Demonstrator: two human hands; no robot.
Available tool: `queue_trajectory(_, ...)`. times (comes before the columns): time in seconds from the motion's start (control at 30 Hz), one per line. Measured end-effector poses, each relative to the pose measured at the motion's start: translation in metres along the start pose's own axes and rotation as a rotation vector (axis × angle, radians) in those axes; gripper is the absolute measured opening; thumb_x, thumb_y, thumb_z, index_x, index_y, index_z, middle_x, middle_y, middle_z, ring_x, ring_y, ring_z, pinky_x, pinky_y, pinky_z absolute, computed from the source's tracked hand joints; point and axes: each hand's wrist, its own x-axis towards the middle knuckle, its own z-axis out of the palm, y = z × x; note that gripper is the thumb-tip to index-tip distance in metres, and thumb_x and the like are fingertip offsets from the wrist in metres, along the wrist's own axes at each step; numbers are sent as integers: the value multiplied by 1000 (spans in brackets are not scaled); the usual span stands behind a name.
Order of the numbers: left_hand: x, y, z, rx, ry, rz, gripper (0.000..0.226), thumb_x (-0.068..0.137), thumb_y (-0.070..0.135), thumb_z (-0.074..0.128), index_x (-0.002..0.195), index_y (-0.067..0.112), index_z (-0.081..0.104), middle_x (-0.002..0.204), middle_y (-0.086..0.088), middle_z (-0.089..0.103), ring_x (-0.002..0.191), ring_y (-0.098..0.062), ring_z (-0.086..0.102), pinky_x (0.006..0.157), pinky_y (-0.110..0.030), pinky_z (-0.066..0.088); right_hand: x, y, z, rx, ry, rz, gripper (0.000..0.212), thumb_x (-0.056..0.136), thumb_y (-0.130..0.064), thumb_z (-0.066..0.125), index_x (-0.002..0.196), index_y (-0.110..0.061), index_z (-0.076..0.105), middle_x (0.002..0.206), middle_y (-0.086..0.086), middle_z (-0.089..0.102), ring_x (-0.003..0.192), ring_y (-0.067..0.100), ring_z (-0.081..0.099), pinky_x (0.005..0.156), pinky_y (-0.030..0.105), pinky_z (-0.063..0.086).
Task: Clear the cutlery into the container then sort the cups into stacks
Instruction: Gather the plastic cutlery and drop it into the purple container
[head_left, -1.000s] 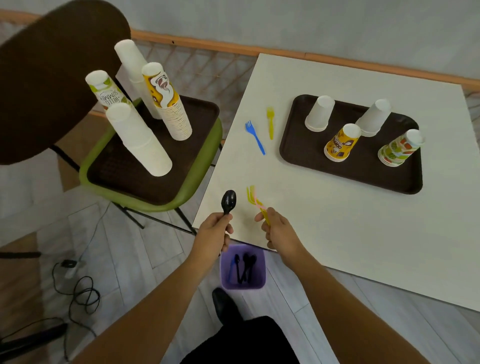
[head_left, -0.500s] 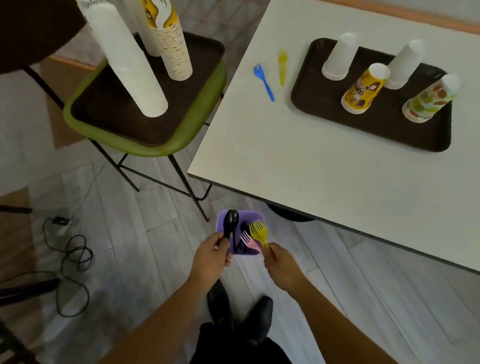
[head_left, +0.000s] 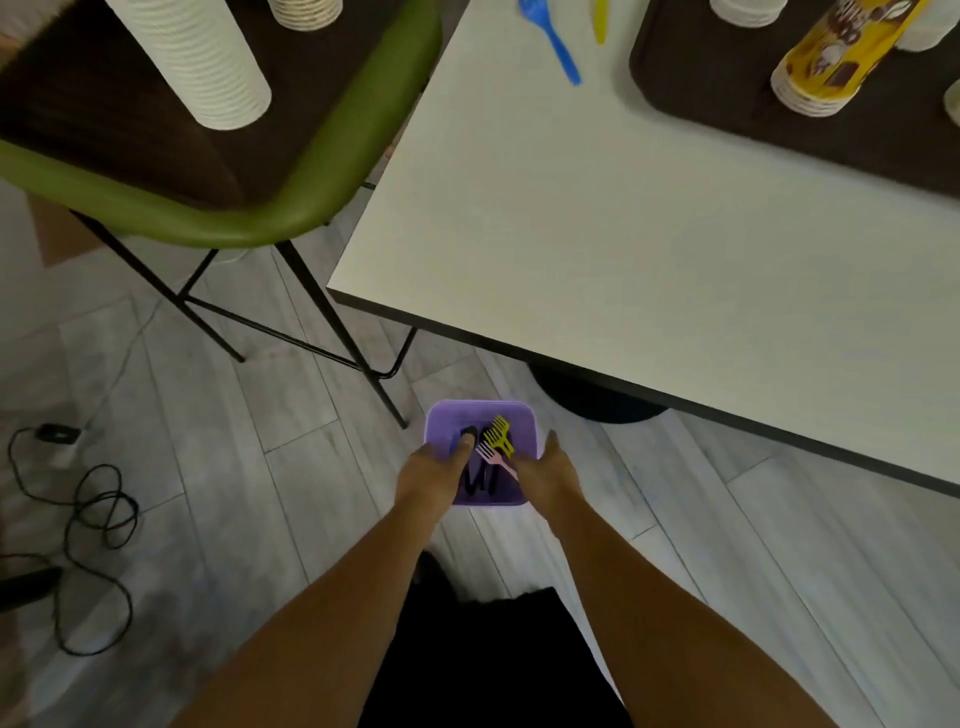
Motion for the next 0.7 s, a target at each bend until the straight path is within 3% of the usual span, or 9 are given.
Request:
queue_trajectory(0.07,3,5,-2,110,-5,18,64,104,56,43,146,8,47,137,-17,59,122,-35,59,87,-32,47,2,-3,-7,-35,21,1,81,96,-46,56,161,-23,14,159,13,33,142,39,39,110,54,40)
queue_trajectory(0.17,-5,11,-10,186,-30,102,54,108,49,34,148,14,43,135,-12,58,122,-30,58,81,-29,41,-17,-9,-22,-137,31,-41,67,99,-44,51,157,-21,27,157,13,36,144,36,35,114,59,35)
queue_trajectory(0.27,-22,19,-23,202,0,213,38,108,42,38,124,15,59,107,-4,62,95,-21,61,62,-20,41,-51,-30,-38,-192,9,-150,41,102,-22,48,142,-11,49,142,16,52,129,31,50,103,40,45)
queue_trajectory(0.33,-42,34,-36,122,58,299,27,107,34,45,111,17,65,100,-1,64,91,-20,62,66,-22,46,-72,-49,-47,-214,-1,-179,34,102,-17,47,134,-12,58,132,13,60,112,27,60,87,32,50)
queue_trajectory(0.4,-62,51,-52,40,98,374,21,105,29,50,110,20,69,102,2,67,92,-18,64,76,-27,51,-90,-67,-53,-250,-21,-202,32,102,-16,45,130,-15,62,124,9,64,97,23,62,79,30,51)
queue_trajectory(0.47,-81,70,-69,20,114,461,21,103,31,51,101,23,70,95,3,70,86,-16,67,77,-32,55,-108,-89,-60,-310,-64,-233,31,103,-17,44,128,-17,62,122,8,66,93,21,59,78,28,47)
queue_trajectory(0.57,-106,101,-94,10,125,610,34,97,44,45,87,21,69,78,3,68,75,-16,66,69,-38,57,-136,-128,-73,-387,-165,-290,33,103,-17,46,129,-12,64,126,10,66,107,26,62,87,25,43)
queue_trajectory(0.63,-118,124,-110,-30,142,687,34,101,40,49,84,19,70,76,6,69,73,-13,66,69,-36,56,-149,-154,-83,-462,-270,-317,31,100,-17,47,120,-9,69,120,10,69,111,29,63,90,29,47)
queue_trajectory(0.7,-126,149,-124,-72,164,729,30,104,26,54,84,17,73,72,11,69,70,-7,65,68,-26,52,-163,-181,-97,-481,-310,-332,27,96,-21,48,101,-12,73,105,8,73,98,29,67,86,37,54)
